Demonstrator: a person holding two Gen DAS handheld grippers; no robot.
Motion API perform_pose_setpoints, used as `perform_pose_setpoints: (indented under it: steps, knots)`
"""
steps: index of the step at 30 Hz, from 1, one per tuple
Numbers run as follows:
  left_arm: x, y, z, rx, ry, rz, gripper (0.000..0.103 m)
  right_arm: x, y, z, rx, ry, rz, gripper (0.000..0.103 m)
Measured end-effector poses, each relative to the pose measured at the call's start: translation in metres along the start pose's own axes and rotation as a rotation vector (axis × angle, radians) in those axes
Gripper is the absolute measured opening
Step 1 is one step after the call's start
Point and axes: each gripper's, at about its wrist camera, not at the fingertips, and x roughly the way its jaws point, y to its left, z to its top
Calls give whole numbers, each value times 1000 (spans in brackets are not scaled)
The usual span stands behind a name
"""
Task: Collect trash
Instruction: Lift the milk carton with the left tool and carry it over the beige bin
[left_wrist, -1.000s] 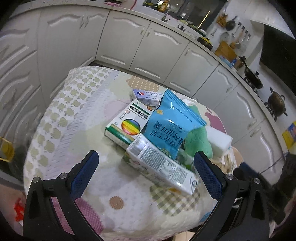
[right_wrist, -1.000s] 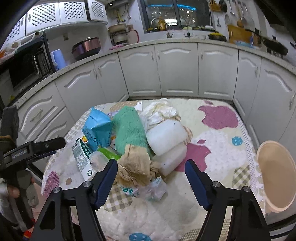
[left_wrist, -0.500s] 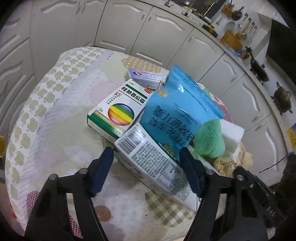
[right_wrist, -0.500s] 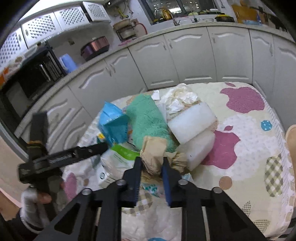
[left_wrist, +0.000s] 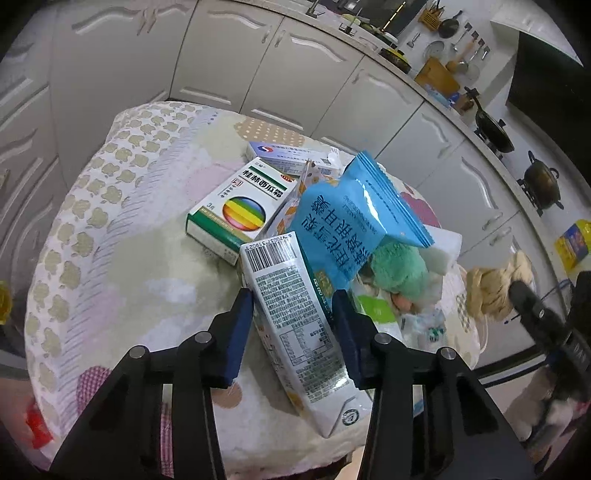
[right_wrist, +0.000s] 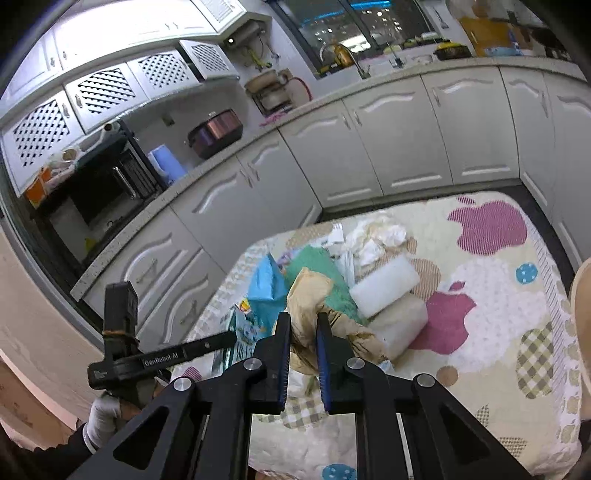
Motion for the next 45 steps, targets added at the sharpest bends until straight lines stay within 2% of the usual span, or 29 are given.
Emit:
perform_pose_setpoints:
  steps: [10,17,21,24,28,30,33,35,40,45]
  knots:
    - [-34,-17,3,51,-49,-45,35,-16,-9,4,0,-35,-35,12]
    - [-26,-27,4,79,-40,-54,32,-21,-13,1,-7,-33,-53,12]
    - [-18,-31,8,82,-24,-30,32,-22,-15,1,-8,-28,-50,12]
    - [-6,-29,12,56,-7,-13,34,-22,-16,1,-8,-24,-46,12]
    - [11,-28,11,30,22,7,56,-22,-16,0,-18,-16,-53,12]
    - [18,-31,9,35,27,20,57,-22,-18,1,-15,-14,-56,12]
    - [25,-31,8,46,25,50,56,-22,-21,0,-11,-8,-59,12]
    - [25,-29,7,48,24,54,43,-23,-23,-1,-13,-8,-59,12]
    - [5,-36,8,71,20,6,39,-29,-31,0,-1,-25,-57,12]
    - [-23,-68,9,139,-12,-57,38,-40,-41,3,9,-44,-77,12]
